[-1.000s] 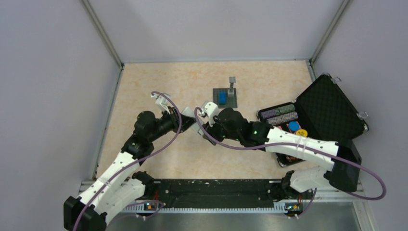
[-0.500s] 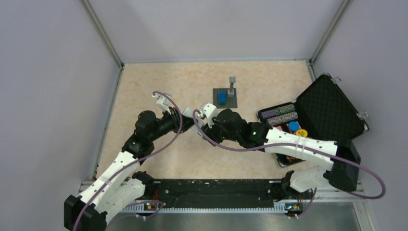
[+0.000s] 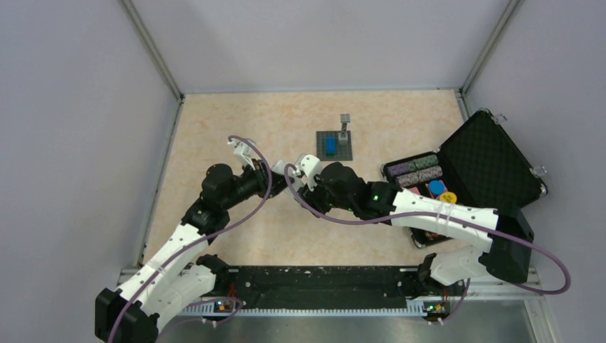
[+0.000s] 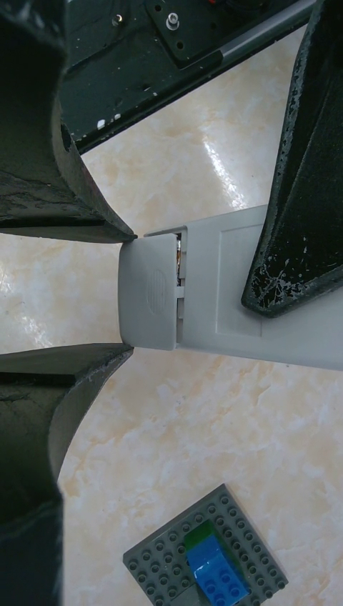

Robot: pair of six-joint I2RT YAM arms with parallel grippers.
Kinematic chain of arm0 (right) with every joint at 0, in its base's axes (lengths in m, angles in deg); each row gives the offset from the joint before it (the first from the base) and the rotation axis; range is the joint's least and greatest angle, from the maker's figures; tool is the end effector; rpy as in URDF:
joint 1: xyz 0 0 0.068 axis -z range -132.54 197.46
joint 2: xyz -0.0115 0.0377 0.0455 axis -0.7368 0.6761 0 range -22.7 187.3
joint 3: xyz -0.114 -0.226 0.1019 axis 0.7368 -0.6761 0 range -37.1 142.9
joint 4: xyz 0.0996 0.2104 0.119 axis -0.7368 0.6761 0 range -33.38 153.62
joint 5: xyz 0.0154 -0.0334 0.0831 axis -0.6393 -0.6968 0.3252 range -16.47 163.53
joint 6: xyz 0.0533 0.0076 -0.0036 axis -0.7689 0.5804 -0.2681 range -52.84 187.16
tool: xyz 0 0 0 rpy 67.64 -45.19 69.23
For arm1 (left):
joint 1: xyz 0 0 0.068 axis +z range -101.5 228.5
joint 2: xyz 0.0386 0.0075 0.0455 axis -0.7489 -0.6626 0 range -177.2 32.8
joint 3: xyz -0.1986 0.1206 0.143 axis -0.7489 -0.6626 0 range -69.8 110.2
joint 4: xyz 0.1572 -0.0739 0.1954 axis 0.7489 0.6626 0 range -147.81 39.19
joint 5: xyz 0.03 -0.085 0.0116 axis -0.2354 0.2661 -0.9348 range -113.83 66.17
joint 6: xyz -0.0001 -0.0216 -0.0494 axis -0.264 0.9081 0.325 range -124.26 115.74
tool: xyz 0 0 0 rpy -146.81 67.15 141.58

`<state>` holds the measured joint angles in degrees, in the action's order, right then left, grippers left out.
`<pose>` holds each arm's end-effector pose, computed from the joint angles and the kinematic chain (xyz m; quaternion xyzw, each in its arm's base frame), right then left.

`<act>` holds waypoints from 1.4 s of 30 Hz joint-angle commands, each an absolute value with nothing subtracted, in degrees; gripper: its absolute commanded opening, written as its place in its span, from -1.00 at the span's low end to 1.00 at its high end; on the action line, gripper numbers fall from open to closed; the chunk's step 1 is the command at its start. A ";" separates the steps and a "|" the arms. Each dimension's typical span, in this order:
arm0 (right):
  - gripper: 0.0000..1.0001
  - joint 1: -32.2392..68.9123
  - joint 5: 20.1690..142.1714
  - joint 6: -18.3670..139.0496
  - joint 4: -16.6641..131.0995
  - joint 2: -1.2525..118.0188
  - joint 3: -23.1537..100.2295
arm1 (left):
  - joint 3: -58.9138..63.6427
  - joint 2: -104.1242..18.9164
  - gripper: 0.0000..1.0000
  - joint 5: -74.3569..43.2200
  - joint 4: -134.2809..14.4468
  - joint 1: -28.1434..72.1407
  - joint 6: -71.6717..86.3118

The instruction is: Load the batteries into the remote control

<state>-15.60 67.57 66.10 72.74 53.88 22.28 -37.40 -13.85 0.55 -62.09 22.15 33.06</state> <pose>0.1399 0.2675 0.2950 -0.4315 0.7661 0.2128 0.4261 0.1689 -0.1001 0.2850 0.0636 0.7582 -0.4689 0.4487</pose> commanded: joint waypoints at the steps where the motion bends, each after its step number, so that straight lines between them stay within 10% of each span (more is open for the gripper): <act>1: -0.46 -16.66 69.48 66.37 72.03 54.08 25.23 | -34.54 -12.91 -1.00 -0.20 -65.50 21.71 32.15; 42: -0.54 -16.64 65.41 65.05 71.38 53.33 25.10 | -35.81 -10.75 -1.00 0.78 -64.20 21.20 29.36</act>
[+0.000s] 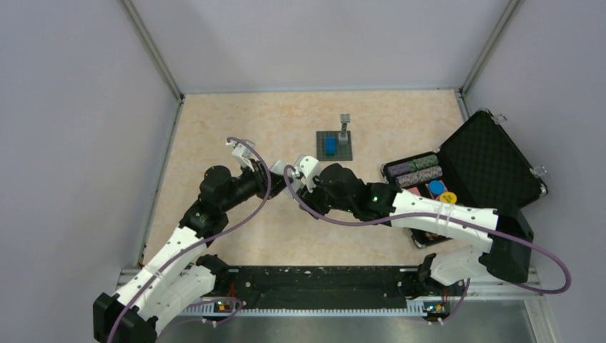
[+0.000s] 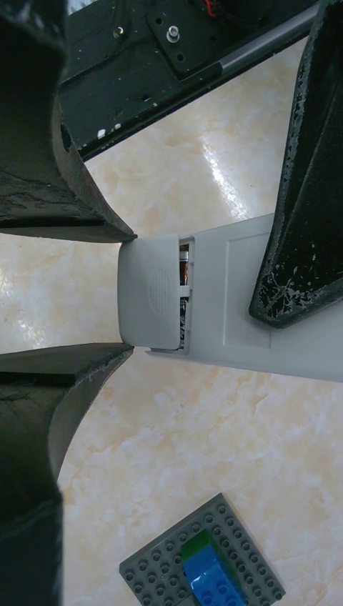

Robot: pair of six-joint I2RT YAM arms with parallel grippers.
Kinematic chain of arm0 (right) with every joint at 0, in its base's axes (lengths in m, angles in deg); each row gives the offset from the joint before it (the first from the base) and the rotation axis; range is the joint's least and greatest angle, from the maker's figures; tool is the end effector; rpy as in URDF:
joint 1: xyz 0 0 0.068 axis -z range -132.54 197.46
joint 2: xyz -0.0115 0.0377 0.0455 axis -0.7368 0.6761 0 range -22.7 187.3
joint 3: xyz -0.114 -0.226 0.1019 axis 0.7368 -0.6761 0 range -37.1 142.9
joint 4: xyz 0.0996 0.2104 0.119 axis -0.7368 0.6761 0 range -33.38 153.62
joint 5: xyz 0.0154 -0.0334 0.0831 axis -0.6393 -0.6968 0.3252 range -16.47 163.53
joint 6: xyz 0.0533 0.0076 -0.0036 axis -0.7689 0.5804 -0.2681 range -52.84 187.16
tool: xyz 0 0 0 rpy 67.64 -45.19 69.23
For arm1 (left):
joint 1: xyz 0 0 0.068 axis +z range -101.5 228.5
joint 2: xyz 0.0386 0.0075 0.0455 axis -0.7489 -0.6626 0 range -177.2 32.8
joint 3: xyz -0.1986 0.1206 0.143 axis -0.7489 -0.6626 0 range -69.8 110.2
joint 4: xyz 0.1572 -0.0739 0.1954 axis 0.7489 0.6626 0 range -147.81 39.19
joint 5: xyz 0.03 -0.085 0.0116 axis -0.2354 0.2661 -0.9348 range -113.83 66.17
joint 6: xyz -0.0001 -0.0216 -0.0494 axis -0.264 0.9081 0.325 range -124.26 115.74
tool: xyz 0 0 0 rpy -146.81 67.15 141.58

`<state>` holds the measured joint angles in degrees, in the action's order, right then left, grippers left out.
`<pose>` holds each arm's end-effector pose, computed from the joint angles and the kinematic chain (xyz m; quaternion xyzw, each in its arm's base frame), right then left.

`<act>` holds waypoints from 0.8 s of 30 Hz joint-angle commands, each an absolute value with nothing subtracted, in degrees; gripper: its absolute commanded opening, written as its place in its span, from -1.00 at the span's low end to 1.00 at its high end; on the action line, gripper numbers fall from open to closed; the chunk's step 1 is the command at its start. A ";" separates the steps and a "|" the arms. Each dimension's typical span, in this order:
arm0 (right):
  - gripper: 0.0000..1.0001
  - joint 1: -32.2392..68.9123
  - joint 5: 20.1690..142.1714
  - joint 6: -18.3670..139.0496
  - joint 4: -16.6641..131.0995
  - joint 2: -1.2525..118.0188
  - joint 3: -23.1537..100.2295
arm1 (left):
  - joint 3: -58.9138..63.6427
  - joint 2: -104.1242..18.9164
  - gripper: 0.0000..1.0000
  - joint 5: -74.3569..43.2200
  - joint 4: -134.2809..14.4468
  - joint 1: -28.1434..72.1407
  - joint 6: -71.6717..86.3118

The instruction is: Load the batteries into the remote control

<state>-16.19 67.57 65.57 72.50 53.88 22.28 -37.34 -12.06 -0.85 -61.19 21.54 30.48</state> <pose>0.1373 0.2691 0.2954 -0.4313 0.7651 0.2180 0.4255 0.1634 -0.0988 0.2891 0.0785 0.7523 -0.4563 0.4686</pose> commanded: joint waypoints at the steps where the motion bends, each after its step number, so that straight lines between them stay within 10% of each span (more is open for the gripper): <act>1: -0.54 -16.69 65.35 65.09 71.39 53.23 25.07 | -35.79 -10.78 -1.00 0.78 -64.08 21.23 29.25; 24: -0.57 -16.67 65.18 65.57 70.66 53.20 25.34 | -35.14 -12.28 -1.00 3.64 -62.34 20.77 27.68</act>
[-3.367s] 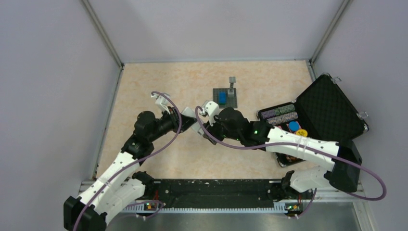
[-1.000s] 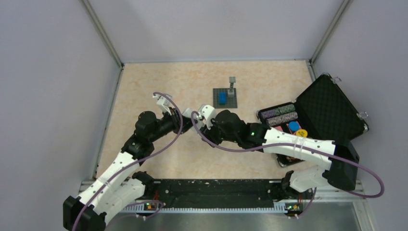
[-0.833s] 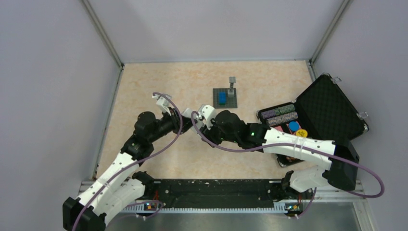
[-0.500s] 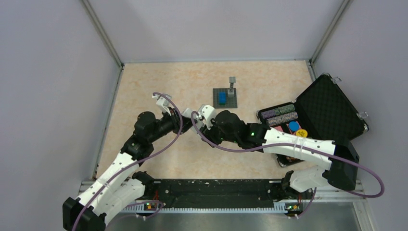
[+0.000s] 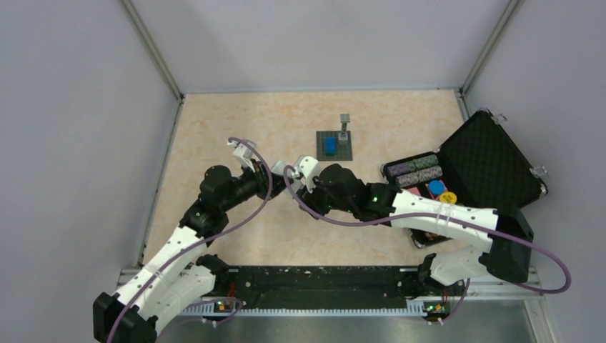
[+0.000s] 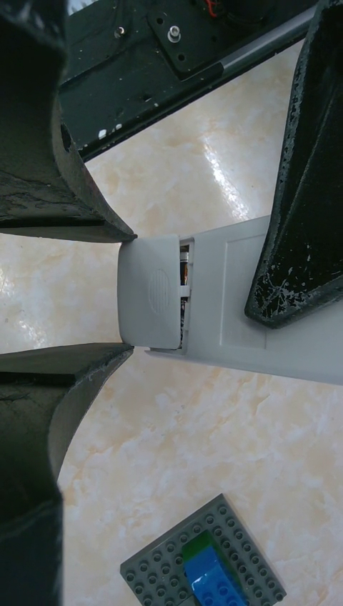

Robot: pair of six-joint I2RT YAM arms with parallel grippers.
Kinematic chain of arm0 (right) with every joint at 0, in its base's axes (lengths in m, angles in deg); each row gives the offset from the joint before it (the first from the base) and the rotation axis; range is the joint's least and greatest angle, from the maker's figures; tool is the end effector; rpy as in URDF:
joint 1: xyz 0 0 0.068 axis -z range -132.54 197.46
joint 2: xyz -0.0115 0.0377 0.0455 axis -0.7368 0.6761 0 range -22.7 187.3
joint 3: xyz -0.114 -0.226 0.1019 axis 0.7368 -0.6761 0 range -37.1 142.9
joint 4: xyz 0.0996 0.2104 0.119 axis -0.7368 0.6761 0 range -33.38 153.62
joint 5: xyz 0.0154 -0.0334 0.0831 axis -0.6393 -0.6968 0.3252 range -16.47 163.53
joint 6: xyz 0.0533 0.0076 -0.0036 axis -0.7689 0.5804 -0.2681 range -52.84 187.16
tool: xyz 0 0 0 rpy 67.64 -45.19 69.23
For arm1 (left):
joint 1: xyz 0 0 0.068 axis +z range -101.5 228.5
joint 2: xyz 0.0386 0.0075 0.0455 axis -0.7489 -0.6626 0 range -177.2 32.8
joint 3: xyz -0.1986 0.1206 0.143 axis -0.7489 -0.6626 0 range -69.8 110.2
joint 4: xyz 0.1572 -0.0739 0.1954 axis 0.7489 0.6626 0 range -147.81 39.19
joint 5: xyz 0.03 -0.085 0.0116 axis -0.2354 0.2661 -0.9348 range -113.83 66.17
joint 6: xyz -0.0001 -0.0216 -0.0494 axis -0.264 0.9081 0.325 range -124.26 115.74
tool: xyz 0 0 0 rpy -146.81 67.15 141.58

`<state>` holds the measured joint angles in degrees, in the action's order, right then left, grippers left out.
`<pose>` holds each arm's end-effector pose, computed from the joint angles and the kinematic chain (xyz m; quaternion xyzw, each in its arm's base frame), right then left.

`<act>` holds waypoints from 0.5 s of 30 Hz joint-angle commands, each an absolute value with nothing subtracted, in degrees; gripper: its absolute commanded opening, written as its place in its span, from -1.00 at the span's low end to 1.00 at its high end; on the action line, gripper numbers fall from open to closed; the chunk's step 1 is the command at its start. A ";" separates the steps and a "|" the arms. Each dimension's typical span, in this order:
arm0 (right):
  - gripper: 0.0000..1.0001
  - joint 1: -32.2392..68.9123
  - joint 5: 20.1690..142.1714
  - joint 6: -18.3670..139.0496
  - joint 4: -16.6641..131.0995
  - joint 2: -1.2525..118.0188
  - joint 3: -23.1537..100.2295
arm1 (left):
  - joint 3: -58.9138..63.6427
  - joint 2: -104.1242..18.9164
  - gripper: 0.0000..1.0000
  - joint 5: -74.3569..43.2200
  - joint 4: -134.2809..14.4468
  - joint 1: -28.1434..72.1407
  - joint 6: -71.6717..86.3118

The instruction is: Load the batteries into the remote control

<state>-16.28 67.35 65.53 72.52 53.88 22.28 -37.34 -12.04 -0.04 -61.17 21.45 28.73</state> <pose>0.1370 0.2692 0.2954 -0.4309 0.7654 0.2170 0.4260 0.1628 -0.0993 0.2891 0.0951 0.7501 -0.4536 0.4717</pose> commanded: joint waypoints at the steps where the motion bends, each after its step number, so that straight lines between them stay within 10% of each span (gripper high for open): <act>1: -0.57 -16.69 65.17 65.57 70.66 53.23 25.37 | -35.15 -12.28 -1.00 3.85 -62.30 20.76 27.54; 15: -0.57 -16.68 62.92 65.92 70.69 54.83 26.21 | -34.54 -13.47 -1.00 6.04 -61.87 20.70 27.34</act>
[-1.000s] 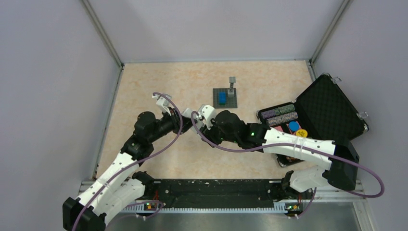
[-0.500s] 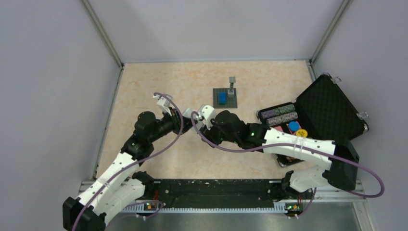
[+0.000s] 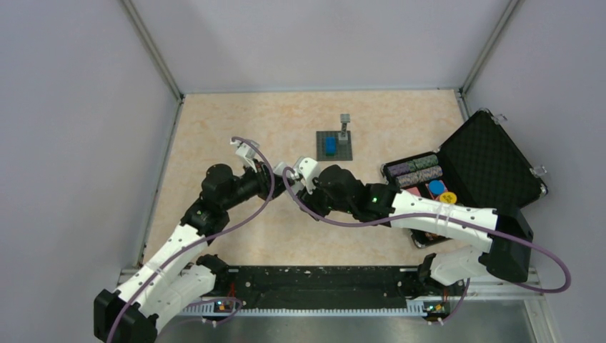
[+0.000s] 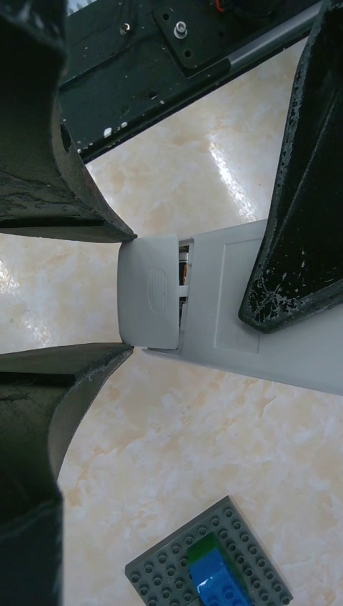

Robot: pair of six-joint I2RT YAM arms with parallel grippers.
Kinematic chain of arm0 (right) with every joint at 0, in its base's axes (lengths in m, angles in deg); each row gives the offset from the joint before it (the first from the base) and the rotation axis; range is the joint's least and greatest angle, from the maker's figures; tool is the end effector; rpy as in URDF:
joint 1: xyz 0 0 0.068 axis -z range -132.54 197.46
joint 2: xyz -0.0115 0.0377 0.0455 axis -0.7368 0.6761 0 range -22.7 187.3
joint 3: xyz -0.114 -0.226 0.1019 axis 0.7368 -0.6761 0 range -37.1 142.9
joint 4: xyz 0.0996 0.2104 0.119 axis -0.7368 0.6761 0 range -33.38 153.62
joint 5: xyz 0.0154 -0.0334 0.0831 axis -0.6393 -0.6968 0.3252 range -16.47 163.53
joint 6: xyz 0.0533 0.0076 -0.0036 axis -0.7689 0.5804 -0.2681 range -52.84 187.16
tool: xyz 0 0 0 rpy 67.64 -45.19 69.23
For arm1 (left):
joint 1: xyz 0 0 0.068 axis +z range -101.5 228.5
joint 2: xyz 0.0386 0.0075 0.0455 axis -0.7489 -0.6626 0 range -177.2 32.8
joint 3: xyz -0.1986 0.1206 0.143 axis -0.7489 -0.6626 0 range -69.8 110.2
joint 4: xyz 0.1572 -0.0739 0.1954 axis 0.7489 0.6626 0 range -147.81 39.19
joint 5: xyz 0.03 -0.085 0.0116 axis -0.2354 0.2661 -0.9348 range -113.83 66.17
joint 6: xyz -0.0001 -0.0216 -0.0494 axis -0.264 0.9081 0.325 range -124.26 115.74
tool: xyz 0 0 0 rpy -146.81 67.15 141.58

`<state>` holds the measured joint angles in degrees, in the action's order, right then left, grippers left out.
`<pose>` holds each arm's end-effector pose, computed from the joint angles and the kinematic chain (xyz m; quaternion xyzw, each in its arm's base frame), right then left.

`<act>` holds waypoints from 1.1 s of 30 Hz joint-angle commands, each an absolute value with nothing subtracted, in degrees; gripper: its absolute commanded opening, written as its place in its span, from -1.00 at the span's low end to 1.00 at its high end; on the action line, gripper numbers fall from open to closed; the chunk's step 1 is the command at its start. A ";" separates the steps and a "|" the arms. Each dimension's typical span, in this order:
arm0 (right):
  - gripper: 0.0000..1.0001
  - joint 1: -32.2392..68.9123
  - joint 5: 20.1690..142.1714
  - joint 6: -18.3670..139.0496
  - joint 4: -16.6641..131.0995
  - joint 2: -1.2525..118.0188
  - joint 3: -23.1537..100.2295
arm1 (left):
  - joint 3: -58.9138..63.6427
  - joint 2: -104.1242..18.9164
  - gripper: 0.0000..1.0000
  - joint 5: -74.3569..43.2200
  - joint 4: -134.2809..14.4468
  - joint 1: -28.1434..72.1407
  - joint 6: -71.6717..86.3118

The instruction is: Load the batteries into the remote control

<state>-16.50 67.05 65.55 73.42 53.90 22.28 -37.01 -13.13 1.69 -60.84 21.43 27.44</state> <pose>0.1357 0.2689 0.2939 -0.4337 0.7680 0.2117 0.4210 0.1649 -0.1015 0.2874 0.1115 0.7528 -0.4548 0.4626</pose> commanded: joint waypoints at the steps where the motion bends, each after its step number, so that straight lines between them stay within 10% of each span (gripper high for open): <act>1: -0.57 -16.69 62.55 65.86 70.64 55.09 26.41 | -34.53 -13.51 -1.00 5.99 -61.78 20.70 27.49; 33: -0.58 -16.70 56.81 64.09 70.15 57.60 29.76 | -33.22 -14.15 -1.00 6.80 -59.67 20.71 28.39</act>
